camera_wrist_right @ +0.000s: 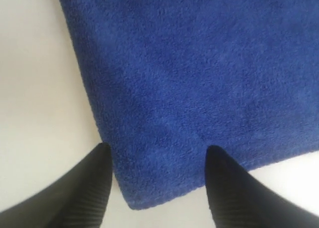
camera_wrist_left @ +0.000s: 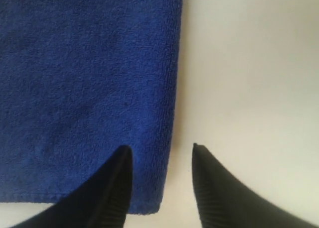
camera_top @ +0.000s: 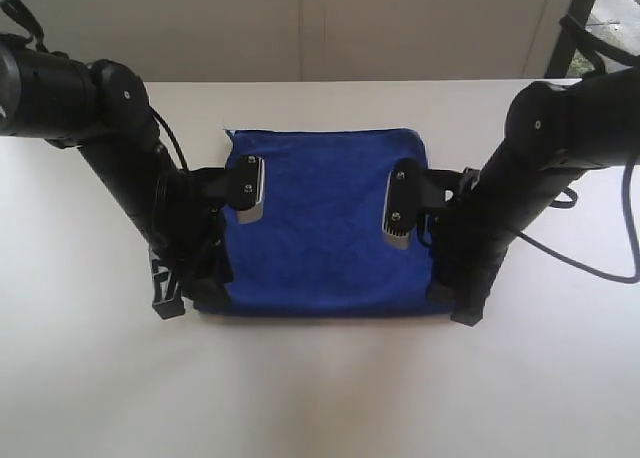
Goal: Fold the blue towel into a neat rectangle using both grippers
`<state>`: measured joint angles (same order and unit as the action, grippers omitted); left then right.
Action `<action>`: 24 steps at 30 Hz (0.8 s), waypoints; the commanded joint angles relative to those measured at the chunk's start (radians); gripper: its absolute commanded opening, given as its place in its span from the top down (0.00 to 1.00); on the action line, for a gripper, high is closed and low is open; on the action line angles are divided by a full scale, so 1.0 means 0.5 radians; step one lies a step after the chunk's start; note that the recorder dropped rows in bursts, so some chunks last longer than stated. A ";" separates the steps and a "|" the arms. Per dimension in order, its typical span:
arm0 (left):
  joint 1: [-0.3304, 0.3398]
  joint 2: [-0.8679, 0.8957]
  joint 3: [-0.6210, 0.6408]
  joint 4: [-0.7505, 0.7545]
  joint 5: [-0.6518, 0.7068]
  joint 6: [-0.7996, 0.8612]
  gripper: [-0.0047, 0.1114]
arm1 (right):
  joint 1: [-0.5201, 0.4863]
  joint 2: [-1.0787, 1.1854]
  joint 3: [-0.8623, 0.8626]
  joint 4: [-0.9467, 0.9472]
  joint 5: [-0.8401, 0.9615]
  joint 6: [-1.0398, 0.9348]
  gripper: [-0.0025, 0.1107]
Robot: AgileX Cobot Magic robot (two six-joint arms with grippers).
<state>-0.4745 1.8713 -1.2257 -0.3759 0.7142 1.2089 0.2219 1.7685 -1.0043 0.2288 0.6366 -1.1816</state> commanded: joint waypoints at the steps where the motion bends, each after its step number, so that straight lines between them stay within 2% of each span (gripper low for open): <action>1: -0.013 0.044 0.018 -0.017 0.023 0.051 0.49 | 0.013 0.002 0.012 -0.001 0.069 -0.053 0.51; 8: -0.013 0.133 0.018 -0.017 0.006 0.065 0.49 | 0.013 0.002 0.012 -0.010 0.262 -0.040 0.51; 13: -0.013 0.185 0.018 -0.017 0.037 0.065 0.49 | 0.013 0.025 0.013 -0.034 0.232 -0.040 0.51; 19: -0.013 0.185 0.018 -0.017 0.027 0.052 0.51 | 0.013 0.109 0.086 -0.094 0.033 -0.037 0.51; 20: -0.013 0.185 0.018 -0.017 0.023 0.052 0.53 | 0.013 0.114 0.091 -0.094 0.010 -0.037 0.51; 22: -0.013 0.185 0.018 -0.017 0.023 0.052 0.63 | 0.013 0.114 0.104 -0.094 -0.028 -0.037 0.55; 23: -0.013 0.185 0.018 -0.017 0.023 0.052 0.72 | 0.013 0.114 0.104 -0.094 -0.042 -0.037 0.61; 24: -0.013 0.185 0.018 -0.017 0.023 0.052 0.77 | 0.013 0.114 0.104 -0.094 -0.076 -0.037 0.66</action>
<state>-0.4745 1.9524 -1.2266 -0.3776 0.6846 1.2379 0.2276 1.8239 -0.9563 0.1810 0.6280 -1.1945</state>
